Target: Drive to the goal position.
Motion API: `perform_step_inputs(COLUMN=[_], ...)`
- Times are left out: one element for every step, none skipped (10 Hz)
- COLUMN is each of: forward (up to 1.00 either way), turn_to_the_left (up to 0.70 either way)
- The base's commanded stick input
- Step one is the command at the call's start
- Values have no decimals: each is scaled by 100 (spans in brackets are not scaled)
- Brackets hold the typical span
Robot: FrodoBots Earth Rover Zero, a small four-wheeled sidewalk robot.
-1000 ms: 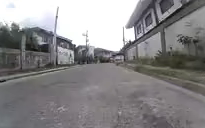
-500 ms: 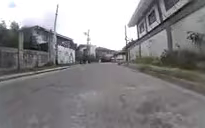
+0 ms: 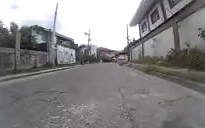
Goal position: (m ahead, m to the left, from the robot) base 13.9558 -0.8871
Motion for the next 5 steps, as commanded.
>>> perform_step_inputs(forward=[100,100,100,100,100], turn_to_the_left=[-30,-23,-17,-27,-34])
